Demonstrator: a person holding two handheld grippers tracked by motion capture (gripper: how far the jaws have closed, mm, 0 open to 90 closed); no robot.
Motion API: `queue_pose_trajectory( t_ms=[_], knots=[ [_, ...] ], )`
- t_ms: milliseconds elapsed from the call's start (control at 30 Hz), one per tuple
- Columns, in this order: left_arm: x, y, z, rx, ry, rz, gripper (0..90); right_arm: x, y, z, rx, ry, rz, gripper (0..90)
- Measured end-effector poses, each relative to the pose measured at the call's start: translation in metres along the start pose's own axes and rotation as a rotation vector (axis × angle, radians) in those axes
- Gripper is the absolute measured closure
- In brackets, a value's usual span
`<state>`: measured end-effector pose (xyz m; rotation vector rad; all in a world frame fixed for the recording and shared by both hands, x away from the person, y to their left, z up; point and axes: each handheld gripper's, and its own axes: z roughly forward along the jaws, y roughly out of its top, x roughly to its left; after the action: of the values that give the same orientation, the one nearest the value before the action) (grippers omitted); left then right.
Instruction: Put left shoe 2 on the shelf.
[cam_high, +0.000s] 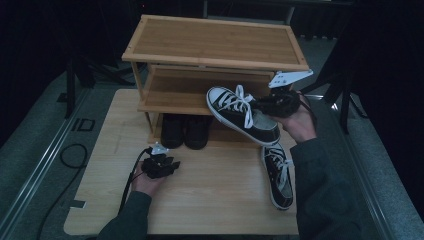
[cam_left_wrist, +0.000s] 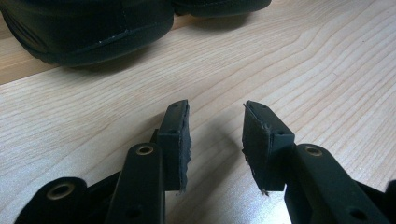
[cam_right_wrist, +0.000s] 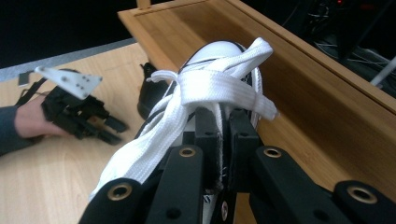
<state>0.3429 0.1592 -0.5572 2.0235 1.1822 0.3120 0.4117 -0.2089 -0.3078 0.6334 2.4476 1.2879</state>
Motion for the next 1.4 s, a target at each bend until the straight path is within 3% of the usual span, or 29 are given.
queue_pose_trajectory(
  t_ms=[400,533,667,733,933,1100,1200,1400],
  knots=[
    [0.000,0.000,0.000,0.000,-0.003,0.003,61.2,-0.001,0.006,0.027,-0.010,-0.111,0.061,85.5],
    [0.000,0.000,0.000,0.001,-0.001,0.005,61.1,-0.003,0.004,0.032,0.085,-0.200,0.066,84.9],
    [-0.001,0.000,0.001,-0.001,-0.002,0.006,60.8,-0.005,0.004,0.032,0.106,-0.187,0.088,81.2],
    [-0.001,0.000,0.001,-0.001,-0.001,0.008,60.4,-0.004,0.005,0.031,0.123,-0.197,0.080,77.5],
    [-0.004,0.002,0.002,0.006,0.007,-0.010,59.8,-0.001,0.008,0.031,0.148,-0.208,0.054,78.4],
    [-0.017,0.008,0.005,-0.007,0.010,0.000,60.1,-0.001,0.007,0.030,0.143,-0.209,0.055,79.1],
    [-0.029,0.014,0.007,-0.028,-0.003,0.021,60.2,0.000,0.008,0.031,0.135,-0.217,0.061,84.2],
    [-0.050,0.028,0.019,-0.039,-0.029,0.069,60.2,0.002,0.008,0.035,0.090,-0.269,0.070,85.7]
  ],
)
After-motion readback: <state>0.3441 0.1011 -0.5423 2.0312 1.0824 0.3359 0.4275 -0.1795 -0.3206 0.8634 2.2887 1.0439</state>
